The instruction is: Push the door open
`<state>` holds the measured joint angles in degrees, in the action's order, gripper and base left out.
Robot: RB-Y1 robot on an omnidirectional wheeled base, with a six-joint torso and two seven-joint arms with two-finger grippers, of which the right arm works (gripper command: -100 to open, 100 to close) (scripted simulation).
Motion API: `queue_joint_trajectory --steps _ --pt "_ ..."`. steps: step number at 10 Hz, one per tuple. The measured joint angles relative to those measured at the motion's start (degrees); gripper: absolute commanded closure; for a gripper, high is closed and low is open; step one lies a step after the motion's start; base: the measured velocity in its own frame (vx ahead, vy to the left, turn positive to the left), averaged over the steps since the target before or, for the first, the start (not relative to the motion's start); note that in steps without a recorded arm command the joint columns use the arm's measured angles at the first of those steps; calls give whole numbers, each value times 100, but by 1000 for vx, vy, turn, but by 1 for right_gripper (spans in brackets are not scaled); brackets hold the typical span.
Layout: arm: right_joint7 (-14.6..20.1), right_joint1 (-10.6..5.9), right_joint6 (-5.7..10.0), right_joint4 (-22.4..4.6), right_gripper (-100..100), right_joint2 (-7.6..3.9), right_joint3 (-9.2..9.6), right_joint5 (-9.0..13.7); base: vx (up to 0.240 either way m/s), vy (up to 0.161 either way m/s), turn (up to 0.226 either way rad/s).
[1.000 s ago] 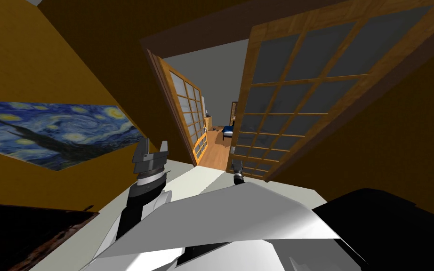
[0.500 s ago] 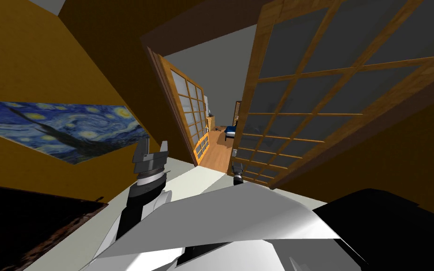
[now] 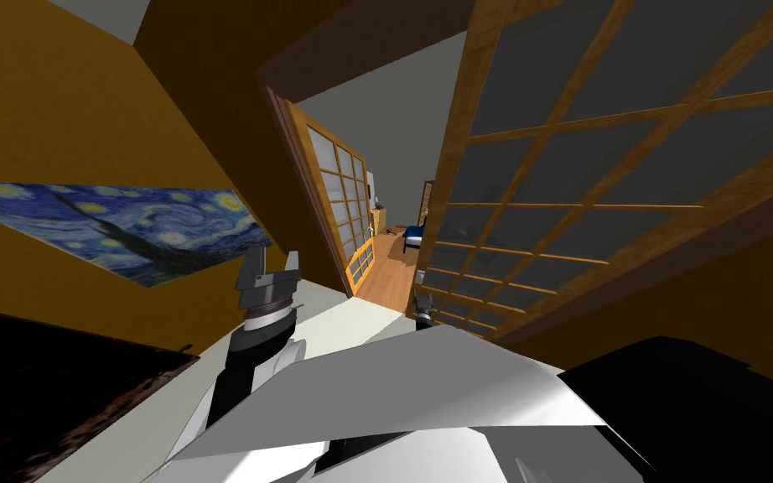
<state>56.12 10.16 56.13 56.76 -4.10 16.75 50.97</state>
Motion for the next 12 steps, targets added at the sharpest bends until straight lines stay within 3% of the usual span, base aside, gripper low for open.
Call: queue_joint_trajectory --steps 7,8,12 --pt "136 -37 54 -139 -100 -80 -72 43 169 -82 27" --pt "141 -40 57 -142 100 -81 -74 43 -16 2 -18" --pt "135 -45 39 -143 100 -88 -80 47 -13 5 4"
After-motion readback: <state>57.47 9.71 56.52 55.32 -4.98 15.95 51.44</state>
